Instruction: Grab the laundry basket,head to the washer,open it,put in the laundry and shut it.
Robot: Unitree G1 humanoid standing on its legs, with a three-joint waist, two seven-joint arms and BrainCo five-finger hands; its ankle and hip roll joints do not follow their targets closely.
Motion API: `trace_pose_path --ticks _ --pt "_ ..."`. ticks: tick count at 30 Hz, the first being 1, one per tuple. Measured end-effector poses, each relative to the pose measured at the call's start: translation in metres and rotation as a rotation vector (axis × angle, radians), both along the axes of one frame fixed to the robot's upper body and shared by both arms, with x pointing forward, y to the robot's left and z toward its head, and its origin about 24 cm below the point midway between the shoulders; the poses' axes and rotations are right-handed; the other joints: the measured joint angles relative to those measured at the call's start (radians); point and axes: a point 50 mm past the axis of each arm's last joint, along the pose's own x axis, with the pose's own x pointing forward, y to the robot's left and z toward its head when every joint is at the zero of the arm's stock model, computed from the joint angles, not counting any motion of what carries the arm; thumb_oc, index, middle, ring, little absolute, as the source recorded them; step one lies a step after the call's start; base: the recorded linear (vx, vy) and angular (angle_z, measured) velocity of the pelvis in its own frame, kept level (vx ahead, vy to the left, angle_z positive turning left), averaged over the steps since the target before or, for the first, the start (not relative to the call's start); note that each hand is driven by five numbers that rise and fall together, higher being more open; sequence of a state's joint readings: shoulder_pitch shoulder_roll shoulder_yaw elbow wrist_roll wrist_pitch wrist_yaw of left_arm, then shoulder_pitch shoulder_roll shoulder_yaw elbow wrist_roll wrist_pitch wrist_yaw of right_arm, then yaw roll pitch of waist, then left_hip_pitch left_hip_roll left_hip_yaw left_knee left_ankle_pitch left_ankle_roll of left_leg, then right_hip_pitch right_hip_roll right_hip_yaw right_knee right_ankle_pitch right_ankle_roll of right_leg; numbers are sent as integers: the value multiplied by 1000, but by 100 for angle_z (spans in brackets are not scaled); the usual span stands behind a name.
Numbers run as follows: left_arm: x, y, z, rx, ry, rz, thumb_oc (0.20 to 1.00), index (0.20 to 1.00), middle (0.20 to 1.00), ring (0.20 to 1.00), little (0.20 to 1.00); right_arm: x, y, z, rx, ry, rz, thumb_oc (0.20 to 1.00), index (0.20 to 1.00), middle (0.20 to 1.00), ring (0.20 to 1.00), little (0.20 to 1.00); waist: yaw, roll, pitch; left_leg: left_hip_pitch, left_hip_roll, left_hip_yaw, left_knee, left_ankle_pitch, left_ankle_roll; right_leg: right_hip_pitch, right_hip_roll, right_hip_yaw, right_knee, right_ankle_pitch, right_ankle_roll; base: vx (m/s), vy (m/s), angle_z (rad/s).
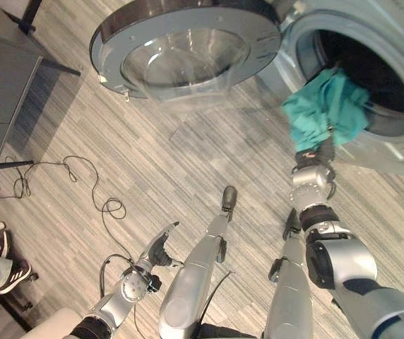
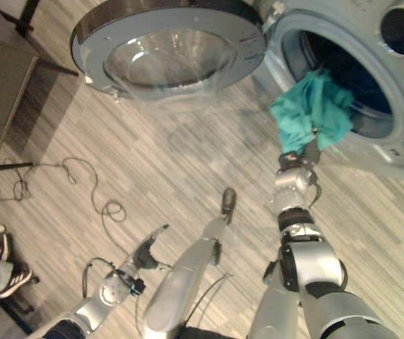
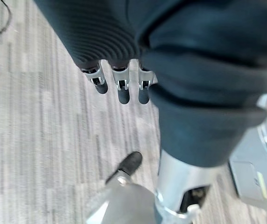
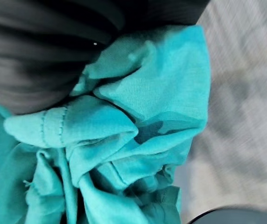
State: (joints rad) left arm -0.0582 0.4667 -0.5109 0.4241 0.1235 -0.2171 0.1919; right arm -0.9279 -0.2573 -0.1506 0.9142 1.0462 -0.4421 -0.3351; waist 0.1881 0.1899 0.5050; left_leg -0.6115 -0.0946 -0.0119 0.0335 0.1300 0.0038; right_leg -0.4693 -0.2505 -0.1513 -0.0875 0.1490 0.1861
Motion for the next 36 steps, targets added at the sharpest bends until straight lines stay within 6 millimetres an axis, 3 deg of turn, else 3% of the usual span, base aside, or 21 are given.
trace_pose_path --ticks 2,8,12,14,15,18,26,29,32,36 --pt "1 2 1 -6 -2 11 1000 1000 1000 1000 1000 -3 -7 13 30 -52 -53 200 200 200 200 200 5 1 0 -7 -5 -5 1 0 0 -4 -5 -6 0 0 1 5 -30 10" --pt "4 2 4 -34 -6 21 1000 1000 1000 1000 1000 -20 -61 98 106 -301 -289 200 200 200 200 200 23 14 -10 -45 -26 -34 22 1 1 -19 -20 -29 0 1 13 12 -27 12" --pt "7 5 7 -64 -15 41 1000 1000 1000 1000 1000 -44 -111 166 159 -428 -414 200 200 200 200 200 45 30 -21 -51 -34 -38 31 1 1 -17 -28 -34 0 3 16 15 -15 4" --pt "6 10 8 -49 -7 39 1000 1000 1000 1000 1000 -40 -118 155 76 -300 -436 1000 1000 1000 1000 1000 47 30 -21 -52 -34 -41 32 2 2 -17 -27 -37 0 3 17 7 -17 1" --pt "6 13 8 -37 0 41 1000 1000 1000 1000 1000 -32 -119 141 28 -168 -413 1000 1000 1000 1000 1000 43 30 -21 -52 -33 -41 34 4 5 -17 -27 -37 2 4 17 0 0 0" --pt "8 17 9 -35 6 47 1000 1000 1000 1000 1000 -21 -120 109 59 1 -307 1000 1000 1000 1000 1000 29 30 -21 -52 -32 -40 44 4 5 -20 -26 -35 17 0 20 3 -11 0" --pt "8 18 9 -63 30 61 1000 1000 1000 1000 1000 -10 -103 79 7 -44 -108 1000 1000 1000 1000 1000 -26 29 -20 -53 -6 -33 47 4 5 -27 -1 -18 19 11 10 -10 -23 -7" --pt "7 18 7 -82 34 85 1000 1000 1000 1000 1000 -6 -81 55 -31 -58 -19 1000 1000 1000 1000 1000 -44 25 -17 -54 8 -31 42 6 4 -40 13 -15 32 7 0 -30 -10 -8" --pt "8 18 7 -108 26 120 1000 1000 1000 1000 1000 -6 -48 14 -68 -51 102 1000 1000 1000 1000 1000 -70 7 -5 -54 24 -27 29 12 2 -54 28 -3 41 4 -10 -31 -14 -10" --pt "13 23 3 -127 30 189 1000 1000 1000 1000 1000 -27 -9 -43 -144 -10 239 1000 1000 1000 1000 1000 -112 -31 17 -46 38 -28 31 12 1 -53 42 -4 62 -8 -24 -14 -4 -2"
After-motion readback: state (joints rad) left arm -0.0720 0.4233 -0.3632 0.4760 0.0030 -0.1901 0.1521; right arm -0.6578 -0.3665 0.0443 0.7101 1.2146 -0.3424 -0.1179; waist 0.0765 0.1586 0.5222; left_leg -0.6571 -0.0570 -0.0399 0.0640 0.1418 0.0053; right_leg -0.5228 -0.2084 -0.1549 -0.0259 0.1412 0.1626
